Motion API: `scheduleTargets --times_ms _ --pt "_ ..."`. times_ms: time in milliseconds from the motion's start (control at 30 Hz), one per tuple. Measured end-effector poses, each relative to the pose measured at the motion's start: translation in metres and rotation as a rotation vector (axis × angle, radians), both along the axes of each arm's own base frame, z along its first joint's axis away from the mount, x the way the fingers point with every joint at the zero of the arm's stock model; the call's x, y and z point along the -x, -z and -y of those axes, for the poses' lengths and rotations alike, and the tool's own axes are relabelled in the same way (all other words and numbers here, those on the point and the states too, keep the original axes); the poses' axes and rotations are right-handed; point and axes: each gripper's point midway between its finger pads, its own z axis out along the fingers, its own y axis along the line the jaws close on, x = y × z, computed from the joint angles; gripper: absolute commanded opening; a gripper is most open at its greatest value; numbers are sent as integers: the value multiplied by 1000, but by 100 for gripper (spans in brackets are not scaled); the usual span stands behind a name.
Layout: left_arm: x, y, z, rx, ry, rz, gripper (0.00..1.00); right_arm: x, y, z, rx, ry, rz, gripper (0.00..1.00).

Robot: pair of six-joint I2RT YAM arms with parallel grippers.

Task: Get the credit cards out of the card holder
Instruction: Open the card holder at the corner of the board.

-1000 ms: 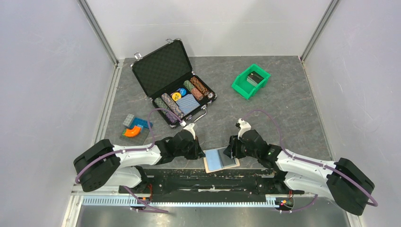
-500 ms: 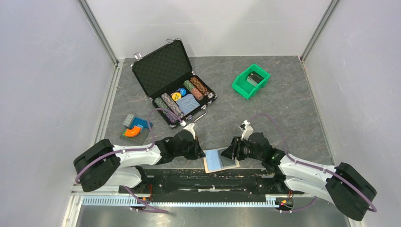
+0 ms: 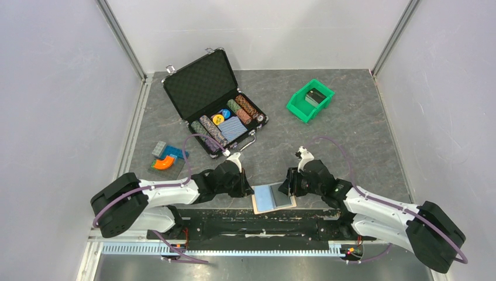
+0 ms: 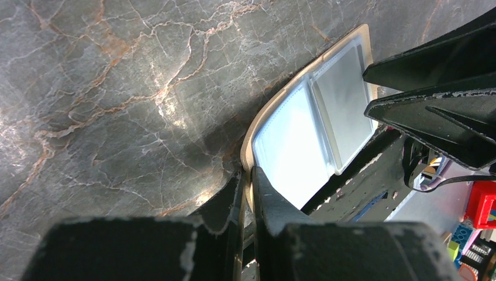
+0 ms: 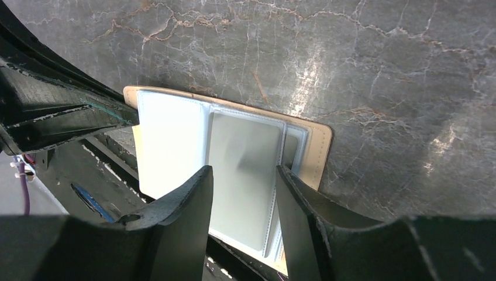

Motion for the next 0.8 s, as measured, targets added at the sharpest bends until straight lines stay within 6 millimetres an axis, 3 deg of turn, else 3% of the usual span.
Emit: scheduleTargets --times_ms 800 --pt "0 -1 0 3 0 2 13 5 0 7 106 -59 -31 45"
